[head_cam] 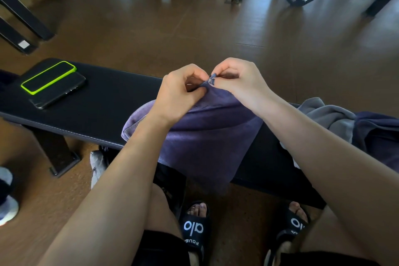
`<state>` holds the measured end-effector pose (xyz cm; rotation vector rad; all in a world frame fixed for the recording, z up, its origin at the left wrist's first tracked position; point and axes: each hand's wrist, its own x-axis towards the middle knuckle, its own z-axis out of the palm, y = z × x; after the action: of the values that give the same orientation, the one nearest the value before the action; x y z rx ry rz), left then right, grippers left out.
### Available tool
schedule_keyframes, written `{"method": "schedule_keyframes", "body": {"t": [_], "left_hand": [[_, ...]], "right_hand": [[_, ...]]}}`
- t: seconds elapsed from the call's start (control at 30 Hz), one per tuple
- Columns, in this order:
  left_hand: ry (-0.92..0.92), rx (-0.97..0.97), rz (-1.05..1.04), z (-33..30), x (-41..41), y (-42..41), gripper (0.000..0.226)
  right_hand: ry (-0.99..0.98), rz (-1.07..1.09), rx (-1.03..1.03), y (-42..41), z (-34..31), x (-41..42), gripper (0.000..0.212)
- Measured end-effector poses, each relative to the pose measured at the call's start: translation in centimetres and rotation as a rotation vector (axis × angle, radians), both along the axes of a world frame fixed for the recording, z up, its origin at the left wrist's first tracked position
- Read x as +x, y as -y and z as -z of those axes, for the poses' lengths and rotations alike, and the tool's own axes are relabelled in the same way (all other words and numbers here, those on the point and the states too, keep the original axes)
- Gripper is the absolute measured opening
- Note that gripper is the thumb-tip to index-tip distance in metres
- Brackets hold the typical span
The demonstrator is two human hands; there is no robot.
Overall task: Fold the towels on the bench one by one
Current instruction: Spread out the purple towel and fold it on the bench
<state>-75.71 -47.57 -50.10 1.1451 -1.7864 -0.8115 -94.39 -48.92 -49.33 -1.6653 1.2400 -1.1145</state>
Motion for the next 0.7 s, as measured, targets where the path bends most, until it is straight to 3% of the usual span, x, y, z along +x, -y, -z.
{"method": "schedule_keyframes", "body": {"t": [0.27, 0.5, 0.7], "left_hand": [[0.012, 0.008, -0.024, 0.3, 0.0, 0.1, 0.014], [0.302, -0.135, -0.009, 0.7, 0.5, 0.7, 0.007], [0.529, -0.176, -0.019, 0.7, 2.8, 0.8, 0.013]], "right_hand": [[-0.007, -0.007, -0.024, 0.1, -0.1, -0.3, 0.008], [-0.015, 0.125, -0.114, 0.6, -0.4, -1.2, 0.019], [-0.219, 0.289, -0.278, 1.0, 0.3, -1.9, 0.029]]}}
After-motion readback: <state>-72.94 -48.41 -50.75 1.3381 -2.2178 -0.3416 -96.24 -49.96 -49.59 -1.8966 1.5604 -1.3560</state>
